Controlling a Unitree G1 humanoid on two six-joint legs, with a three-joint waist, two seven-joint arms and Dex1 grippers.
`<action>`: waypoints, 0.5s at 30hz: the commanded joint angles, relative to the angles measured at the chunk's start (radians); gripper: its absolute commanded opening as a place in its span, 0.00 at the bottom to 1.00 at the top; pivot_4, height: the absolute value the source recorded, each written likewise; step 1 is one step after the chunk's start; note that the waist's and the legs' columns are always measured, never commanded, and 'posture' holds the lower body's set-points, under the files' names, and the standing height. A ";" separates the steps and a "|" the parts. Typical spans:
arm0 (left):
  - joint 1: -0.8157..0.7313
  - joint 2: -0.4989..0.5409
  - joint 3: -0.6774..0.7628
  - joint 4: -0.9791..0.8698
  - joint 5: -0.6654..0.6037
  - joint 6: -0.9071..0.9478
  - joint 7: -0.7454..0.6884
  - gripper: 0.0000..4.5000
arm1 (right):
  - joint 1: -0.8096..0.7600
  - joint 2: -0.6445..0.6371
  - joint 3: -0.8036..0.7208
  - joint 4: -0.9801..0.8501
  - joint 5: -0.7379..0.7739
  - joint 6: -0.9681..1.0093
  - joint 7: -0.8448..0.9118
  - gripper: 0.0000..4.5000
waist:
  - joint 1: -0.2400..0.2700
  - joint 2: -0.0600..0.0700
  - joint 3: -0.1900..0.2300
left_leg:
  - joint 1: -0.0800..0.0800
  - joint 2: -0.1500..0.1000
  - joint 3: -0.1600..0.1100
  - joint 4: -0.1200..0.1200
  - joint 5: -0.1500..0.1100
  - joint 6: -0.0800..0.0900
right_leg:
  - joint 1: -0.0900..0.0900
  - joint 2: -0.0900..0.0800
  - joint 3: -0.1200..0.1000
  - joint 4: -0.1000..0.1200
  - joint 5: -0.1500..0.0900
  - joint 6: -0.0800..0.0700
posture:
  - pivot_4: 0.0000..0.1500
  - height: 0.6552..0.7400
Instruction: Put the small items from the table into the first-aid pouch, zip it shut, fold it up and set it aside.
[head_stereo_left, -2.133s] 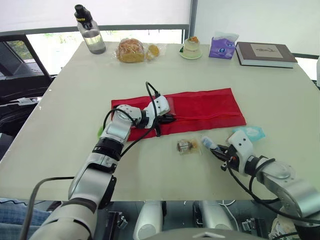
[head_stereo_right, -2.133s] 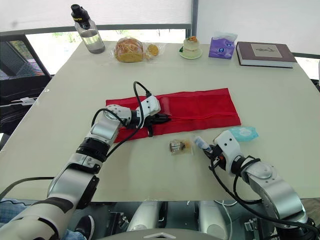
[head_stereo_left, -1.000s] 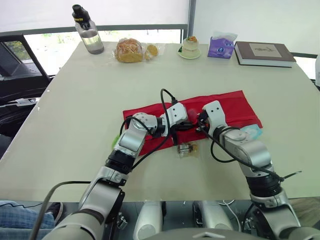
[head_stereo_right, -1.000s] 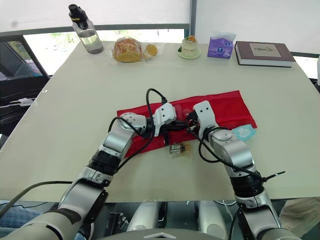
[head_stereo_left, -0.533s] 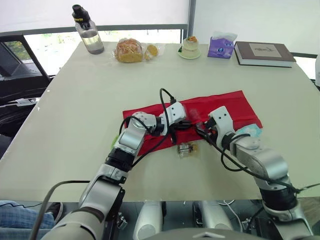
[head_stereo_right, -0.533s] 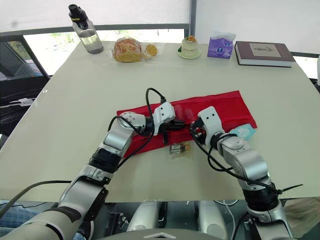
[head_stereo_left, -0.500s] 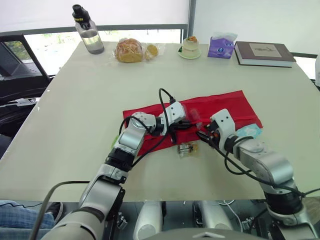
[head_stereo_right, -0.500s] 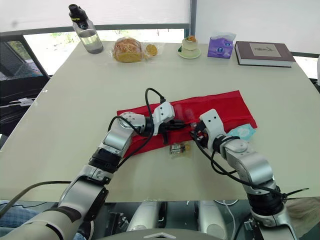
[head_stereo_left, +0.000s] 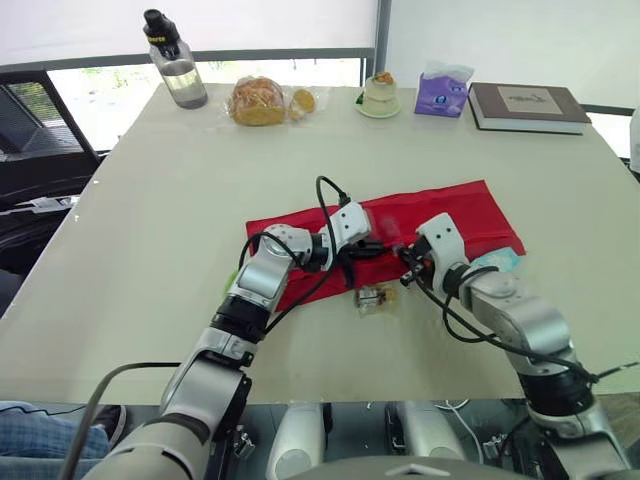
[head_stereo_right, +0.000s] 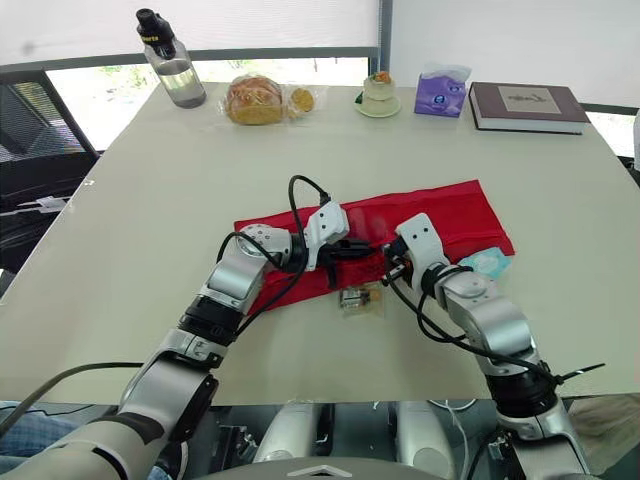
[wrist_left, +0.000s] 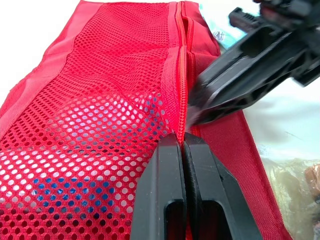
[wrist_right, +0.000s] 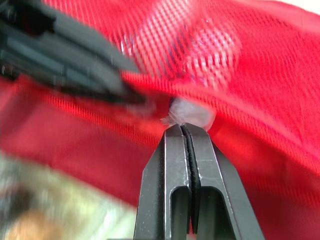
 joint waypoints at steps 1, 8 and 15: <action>-0.008 -0.014 -0.009 -0.023 -0.016 -0.004 -0.006 0.00 | -0.073 0.050 0.010 0.093 -0.028 -0.086 -0.009 0.00 | 0.000 0.000 0.000 | 0.000 0.000 0.000 0.000 0.000 0.000 | 0.000 0.000 0.000 0.000 0.000 0.000 | 1.00 1.00; 0.001 -0.010 -0.009 -0.032 -0.013 -0.005 -0.002 0.00 | -0.082 0.079 -0.014 0.140 -0.052 -0.135 -0.014 0.00 | -0.001 0.000 0.000 | 0.000 0.000 0.000 -0.001 0.000 0.000 | 0.000 0.000 -0.001 0.000 0.000 0.000 | 1.00 1.00; -0.006 0.016 0.010 0.000 -0.005 -0.027 0.011 0.00 | 0.055 -0.068 -0.064 -0.094 0.032 -0.139 0.142 0.00 | 0.000 0.000 0.000 | 0.000 0.000 0.000 -0.001 0.000 0.000 | 0.000 0.000 0.000 -0.001 0.000 0.000 | 1.00 1.00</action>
